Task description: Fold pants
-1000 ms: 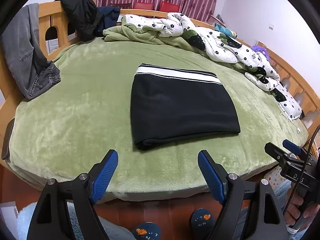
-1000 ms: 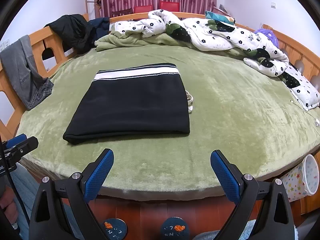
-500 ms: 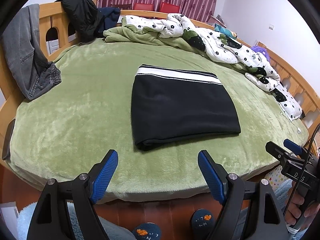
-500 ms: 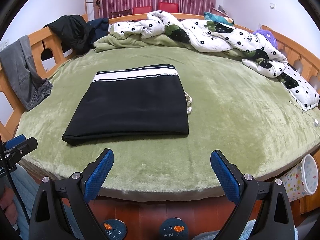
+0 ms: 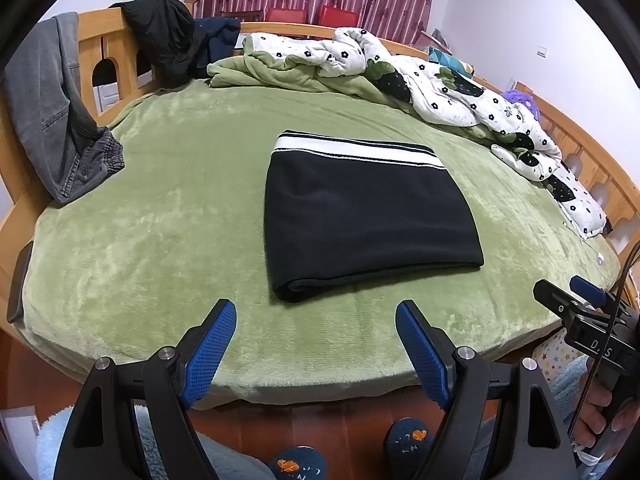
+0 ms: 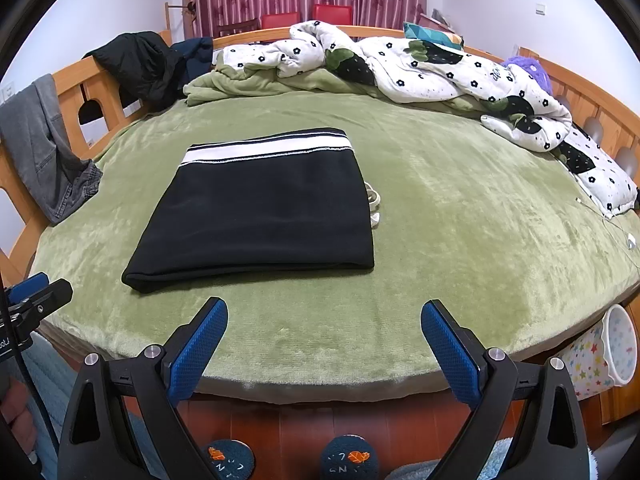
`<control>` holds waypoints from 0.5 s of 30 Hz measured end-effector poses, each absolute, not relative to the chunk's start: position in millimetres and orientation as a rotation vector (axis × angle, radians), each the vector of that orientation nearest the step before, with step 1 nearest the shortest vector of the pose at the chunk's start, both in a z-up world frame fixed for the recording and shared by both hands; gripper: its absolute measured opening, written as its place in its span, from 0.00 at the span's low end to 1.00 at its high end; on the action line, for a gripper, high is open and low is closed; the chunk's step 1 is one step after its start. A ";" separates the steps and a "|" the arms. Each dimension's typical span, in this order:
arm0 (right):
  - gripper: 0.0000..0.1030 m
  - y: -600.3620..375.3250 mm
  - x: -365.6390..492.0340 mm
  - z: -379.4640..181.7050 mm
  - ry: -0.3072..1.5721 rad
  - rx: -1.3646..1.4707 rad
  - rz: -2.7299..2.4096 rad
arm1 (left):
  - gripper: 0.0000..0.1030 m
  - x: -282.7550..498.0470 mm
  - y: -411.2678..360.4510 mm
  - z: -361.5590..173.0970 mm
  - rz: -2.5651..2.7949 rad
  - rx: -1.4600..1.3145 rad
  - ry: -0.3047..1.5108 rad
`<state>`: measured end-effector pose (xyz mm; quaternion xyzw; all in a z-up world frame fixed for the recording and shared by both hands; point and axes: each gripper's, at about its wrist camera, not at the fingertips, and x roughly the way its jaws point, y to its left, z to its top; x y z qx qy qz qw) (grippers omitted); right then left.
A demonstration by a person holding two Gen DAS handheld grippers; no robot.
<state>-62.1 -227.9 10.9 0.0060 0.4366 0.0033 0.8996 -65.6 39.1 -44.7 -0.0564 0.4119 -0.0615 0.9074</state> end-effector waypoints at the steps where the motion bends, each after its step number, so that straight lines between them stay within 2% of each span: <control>1: 0.93 -228.3 -62.1 10.8 0.903 0.013 0.008 | 0.78 -65.6 39.1 -44.7 -0.126 -0.116 0.850; 15: 0.93 -230.2 -62.6 9.6 0.904 0.026 -0.001 | 0.78 -65.2 40.1 -45.0 -0.127 -0.109 0.848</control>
